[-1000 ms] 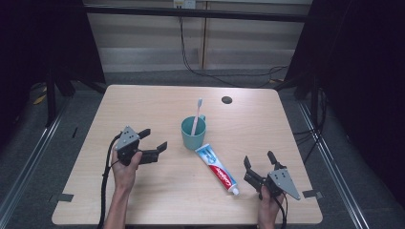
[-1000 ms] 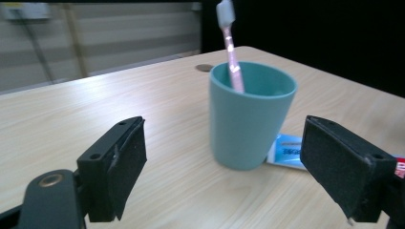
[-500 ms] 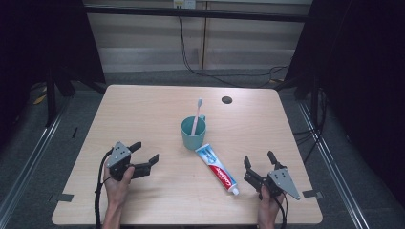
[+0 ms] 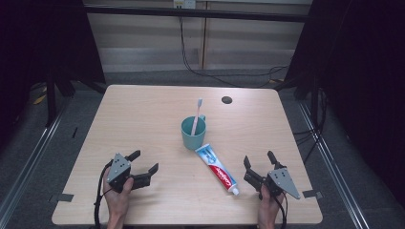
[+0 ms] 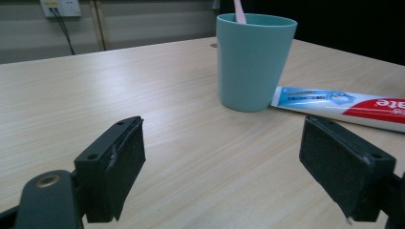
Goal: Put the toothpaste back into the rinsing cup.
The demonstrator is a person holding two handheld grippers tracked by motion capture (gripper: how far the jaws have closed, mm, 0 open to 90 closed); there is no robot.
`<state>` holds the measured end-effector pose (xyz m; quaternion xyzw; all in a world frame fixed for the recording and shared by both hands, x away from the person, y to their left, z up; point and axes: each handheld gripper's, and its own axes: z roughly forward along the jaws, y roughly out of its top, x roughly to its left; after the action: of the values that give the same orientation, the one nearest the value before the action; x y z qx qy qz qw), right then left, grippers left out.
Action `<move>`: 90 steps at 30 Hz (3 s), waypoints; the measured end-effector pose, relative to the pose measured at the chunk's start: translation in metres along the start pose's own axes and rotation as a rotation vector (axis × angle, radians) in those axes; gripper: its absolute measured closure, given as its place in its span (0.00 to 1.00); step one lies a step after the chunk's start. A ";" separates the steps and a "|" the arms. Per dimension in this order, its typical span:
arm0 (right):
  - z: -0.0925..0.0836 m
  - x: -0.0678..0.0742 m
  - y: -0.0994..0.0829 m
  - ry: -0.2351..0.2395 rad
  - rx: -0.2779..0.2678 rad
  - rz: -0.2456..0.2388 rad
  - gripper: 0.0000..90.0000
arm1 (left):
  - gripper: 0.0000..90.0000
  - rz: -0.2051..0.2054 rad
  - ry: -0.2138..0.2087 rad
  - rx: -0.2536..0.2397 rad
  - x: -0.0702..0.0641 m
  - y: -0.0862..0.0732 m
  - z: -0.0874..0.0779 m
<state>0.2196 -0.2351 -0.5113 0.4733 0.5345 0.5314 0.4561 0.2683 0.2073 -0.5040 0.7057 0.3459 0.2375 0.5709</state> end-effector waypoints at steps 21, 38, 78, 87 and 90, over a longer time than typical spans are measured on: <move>0.019 0.009 0.018 0.152 0.345 0.025 0.17 | 0.17 0.032 0.021 -0.187 -0.007 -0.010 -0.020; 0.047 0.031 0.060 0.457 0.620 -0.016 0.40 | 0.17 0.048 0.020 -0.218 -0.007 -0.012 -0.023; 0.123 0.059 0.057 0.612 1.222 -0.126 0.49 | 0.17 0.048 0.019 -0.217 -0.007 -0.012 -0.023; 0.133 0.066 0.048 0.622 1.263 -0.128 0.51 | 0.17 0.041 0.019 -0.223 -0.008 -0.012 -0.023; 0.132 0.068 0.049 0.610 1.269 -0.136 0.51 | 0.17 0.048 0.018 -0.218 -0.007 -0.012 -0.023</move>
<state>0.3422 -0.1502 -0.4642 0.4432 0.8735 0.1964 -0.0458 0.2440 0.2180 -0.5101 0.6454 0.3062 0.2937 0.6352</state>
